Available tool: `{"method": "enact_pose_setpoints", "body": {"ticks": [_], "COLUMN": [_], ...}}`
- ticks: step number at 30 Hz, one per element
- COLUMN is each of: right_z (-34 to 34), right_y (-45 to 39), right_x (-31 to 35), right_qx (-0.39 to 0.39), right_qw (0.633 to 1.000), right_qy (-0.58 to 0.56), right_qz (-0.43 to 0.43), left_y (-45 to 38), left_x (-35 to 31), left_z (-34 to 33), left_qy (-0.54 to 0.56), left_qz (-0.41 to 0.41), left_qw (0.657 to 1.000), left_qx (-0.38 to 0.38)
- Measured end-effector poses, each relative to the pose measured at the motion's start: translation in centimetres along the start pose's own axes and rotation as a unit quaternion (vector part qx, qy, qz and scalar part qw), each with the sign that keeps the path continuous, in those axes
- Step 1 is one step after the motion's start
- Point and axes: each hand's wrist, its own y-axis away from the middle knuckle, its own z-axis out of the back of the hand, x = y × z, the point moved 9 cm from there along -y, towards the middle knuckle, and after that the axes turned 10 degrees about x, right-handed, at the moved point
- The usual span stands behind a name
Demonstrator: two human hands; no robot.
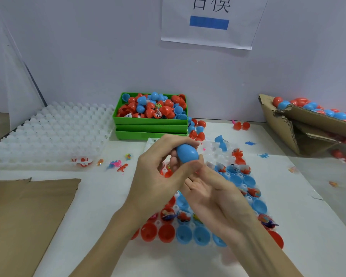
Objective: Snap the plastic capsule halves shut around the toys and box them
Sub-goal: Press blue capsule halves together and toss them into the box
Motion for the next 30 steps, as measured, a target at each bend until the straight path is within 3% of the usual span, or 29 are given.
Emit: {"method": "enact_pose_setpoints", "body": {"ticks": [11, 13, 15, 16, 17, 19, 21, 23, 27, 30], "right_z": [0.1, 0.2, 0.6, 1.0, 1.1, 0.2, -0.7, -1.5, -2.6, -2.7], "right_y": [0.1, 0.1, 0.2, 0.5, 1.0, 1.9, 2.2, 2.2, 2.1, 2.1], "right_x": [0.1, 0.6, 1.8, 2.8, 4.1, 6.0, 6.5, 6.5, 5.8, 5.6], "right_qx": [0.001, -0.007, -0.050, -0.091, -0.136, -0.185, -0.192, -0.186, -0.162, -0.159], "right_qw": [1.000, 0.999, 0.989, 0.966, 0.919, 0.792, 0.691, 0.616, 0.539, 0.536], "right_qy": [-0.005, 0.023, 0.123, 0.222, 0.347, 0.552, 0.664, 0.729, 0.788, 0.791], "right_qz": [0.006, 0.025, 0.063, 0.092, 0.125, 0.182, 0.213, 0.232, 0.248, 0.249], "left_y": [0.1, -0.1, -0.2, -0.3, -0.3, -0.4, -0.3, 0.0, 0.4, 0.4], "left_x": [0.2, 0.6, 0.9, 1.1, 1.4, 2.2, 3.1, 4.2, 5.7, 5.7], "left_z": [-0.7, -0.9, -1.1, -1.1, -1.2, -1.0, -0.7, -0.6, -0.9, -0.8], "left_qy": [0.001, 0.025, 0.042, 0.043, 0.045, 0.061, 0.077, 0.126, 0.291, 0.304], "left_qz": [0.011, 0.022, 0.027, 0.030, 0.037, 0.070, 0.111, 0.156, 0.223, 0.219], "left_qw": [1.000, 0.998, 0.996, 0.995, 0.994, 0.993, 0.990, 0.979, 0.930, 0.926], "left_qx": [0.020, 0.044, 0.072, 0.083, 0.088, 0.076, 0.049, 0.033, 0.026, 0.030]}}
